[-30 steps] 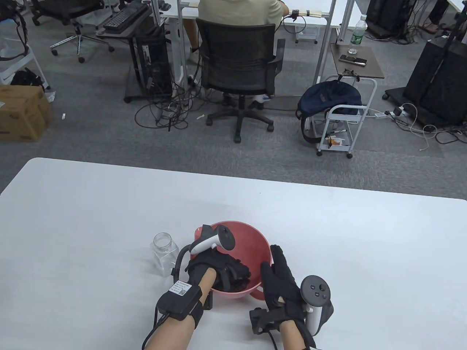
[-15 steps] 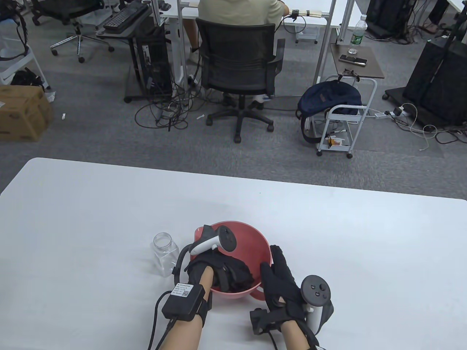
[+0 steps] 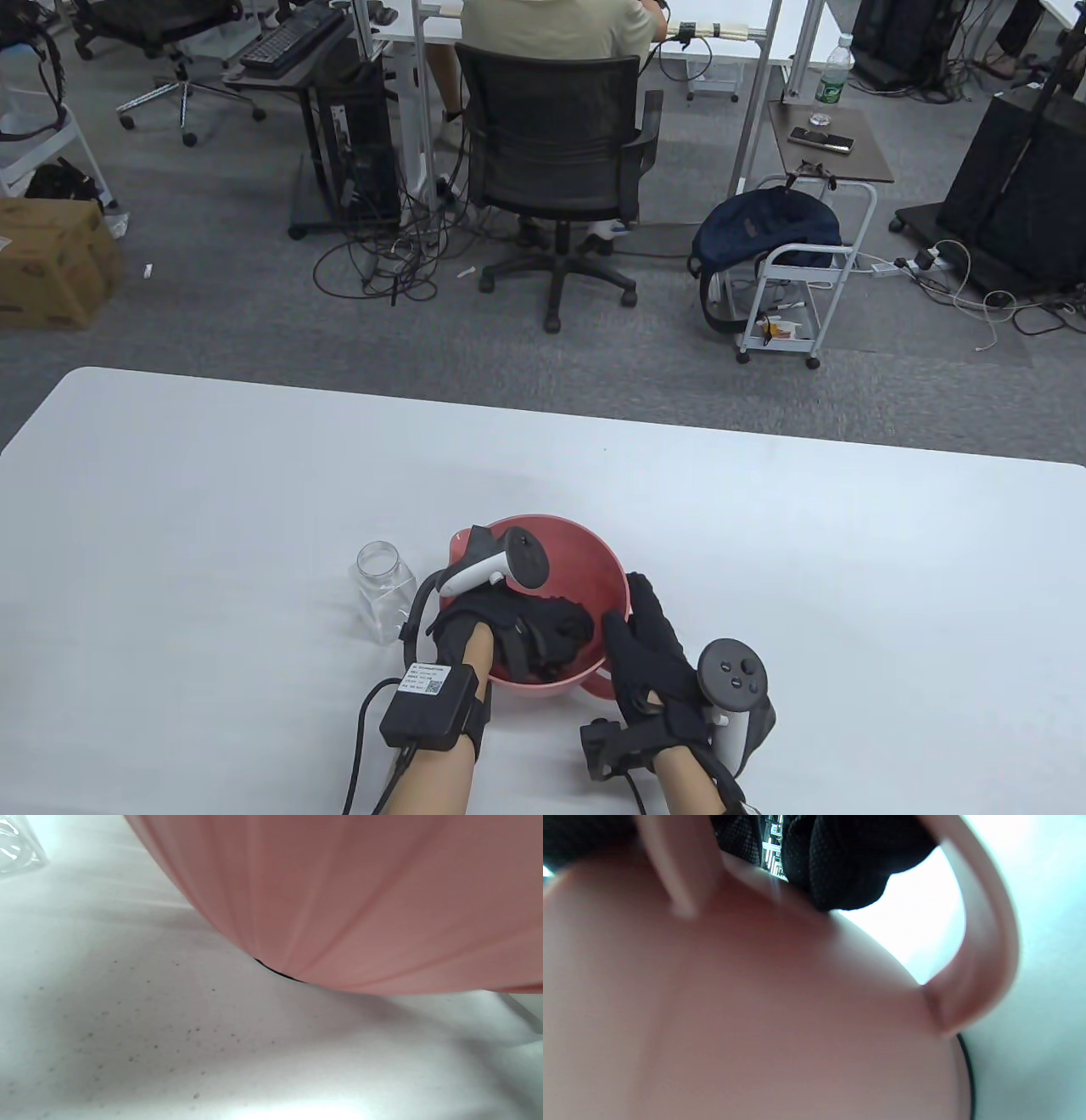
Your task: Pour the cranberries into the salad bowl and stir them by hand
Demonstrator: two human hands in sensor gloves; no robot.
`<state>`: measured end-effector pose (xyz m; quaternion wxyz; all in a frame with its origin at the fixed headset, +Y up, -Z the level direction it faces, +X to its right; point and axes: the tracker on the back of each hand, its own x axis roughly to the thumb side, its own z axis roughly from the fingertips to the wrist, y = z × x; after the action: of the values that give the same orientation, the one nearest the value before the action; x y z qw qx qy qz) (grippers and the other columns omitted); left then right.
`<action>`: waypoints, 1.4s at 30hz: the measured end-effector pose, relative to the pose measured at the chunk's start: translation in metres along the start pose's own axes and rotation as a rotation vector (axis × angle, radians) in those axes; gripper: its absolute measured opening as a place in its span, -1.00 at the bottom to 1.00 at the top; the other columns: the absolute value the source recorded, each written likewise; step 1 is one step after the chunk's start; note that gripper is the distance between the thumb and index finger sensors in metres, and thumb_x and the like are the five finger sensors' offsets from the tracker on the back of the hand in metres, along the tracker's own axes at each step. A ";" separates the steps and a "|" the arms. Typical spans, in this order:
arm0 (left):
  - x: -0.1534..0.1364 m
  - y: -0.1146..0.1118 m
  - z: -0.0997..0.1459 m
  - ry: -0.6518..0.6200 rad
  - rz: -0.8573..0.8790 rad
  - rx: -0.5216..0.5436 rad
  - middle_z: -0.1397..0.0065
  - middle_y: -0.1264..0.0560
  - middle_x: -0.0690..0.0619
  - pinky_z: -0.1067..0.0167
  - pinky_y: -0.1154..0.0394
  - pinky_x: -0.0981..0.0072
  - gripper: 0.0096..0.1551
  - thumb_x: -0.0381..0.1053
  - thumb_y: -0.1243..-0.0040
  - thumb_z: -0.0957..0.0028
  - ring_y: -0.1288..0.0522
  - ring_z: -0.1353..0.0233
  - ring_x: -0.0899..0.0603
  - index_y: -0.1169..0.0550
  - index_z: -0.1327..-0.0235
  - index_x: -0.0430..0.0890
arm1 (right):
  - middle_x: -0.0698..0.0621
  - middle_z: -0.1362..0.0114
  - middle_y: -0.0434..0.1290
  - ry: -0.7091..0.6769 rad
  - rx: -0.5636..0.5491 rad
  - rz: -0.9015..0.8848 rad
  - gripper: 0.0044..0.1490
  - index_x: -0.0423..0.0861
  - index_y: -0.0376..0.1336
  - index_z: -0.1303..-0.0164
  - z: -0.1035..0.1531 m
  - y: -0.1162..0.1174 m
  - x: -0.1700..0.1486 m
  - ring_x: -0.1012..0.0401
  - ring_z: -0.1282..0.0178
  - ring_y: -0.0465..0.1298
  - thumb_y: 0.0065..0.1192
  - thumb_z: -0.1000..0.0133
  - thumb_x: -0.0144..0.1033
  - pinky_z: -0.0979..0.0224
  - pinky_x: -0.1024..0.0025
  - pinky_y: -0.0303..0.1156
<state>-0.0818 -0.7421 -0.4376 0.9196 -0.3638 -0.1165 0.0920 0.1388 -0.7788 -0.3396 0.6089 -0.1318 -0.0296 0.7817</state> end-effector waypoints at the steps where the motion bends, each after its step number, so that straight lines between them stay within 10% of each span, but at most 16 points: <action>1: 0.000 0.000 0.000 -0.004 0.004 0.004 -0.73 -0.36 0.89 -0.64 -0.47 0.19 -0.33 0.70 -0.19 0.00 -0.36 -0.79 0.23 -0.29 -0.43 0.94 | 0.00 -0.35 0.43 -0.002 -0.001 0.002 -0.12 0.35 0.14 -0.51 0.000 0.000 0.000 0.16 -0.05 0.55 0.28 0.00 0.49 -0.04 0.47 0.55; 9: -0.003 -0.002 0.001 -0.014 0.018 0.020 -0.80 -0.23 0.82 -0.65 -0.44 0.17 -0.32 0.69 -0.14 -0.07 -0.27 -0.82 0.19 -0.22 -0.47 0.92 | 0.01 -0.34 0.44 -0.016 -0.007 0.014 -0.12 0.34 0.15 -0.50 -0.001 0.002 0.002 0.16 -0.04 0.55 0.29 0.00 0.49 -0.04 0.47 0.54; 26: 0.002 0.001 -0.001 0.010 0.050 0.019 -0.86 -0.21 0.17 -0.48 -0.56 0.12 -0.05 0.67 0.04 -0.30 -0.44 -0.66 -0.02 -0.10 -0.80 0.21 | -0.01 -0.34 0.45 0.042 -0.025 -0.030 -0.12 0.30 0.20 -0.49 -0.006 0.000 -0.006 0.15 -0.04 0.55 0.29 0.00 0.50 -0.04 0.47 0.55; 42: 0.004 0.003 0.001 0.128 0.020 0.034 -0.56 -0.55 -0.07 0.00 -0.79 0.62 -0.08 0.60 -0.06 -0.38 -0.80 -0.14 0.04 -0.30 -0.73 -0.01 | -0.02 -0.34 0.46 0.060 -0.055 -0.034 -0.12 0.27 0.24 -0.47 -0.005 -0.001 -0.006 0.15 -0.04 0.55 0.29 0.01 0.51 -0.05 0.47 0.55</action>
<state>-0.0789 -0.7382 -0.4387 0.9302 -0.3546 -0.0523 0.0797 0.1420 -0.7855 -0.3431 0.6191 -0.1712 -0.0350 0.7657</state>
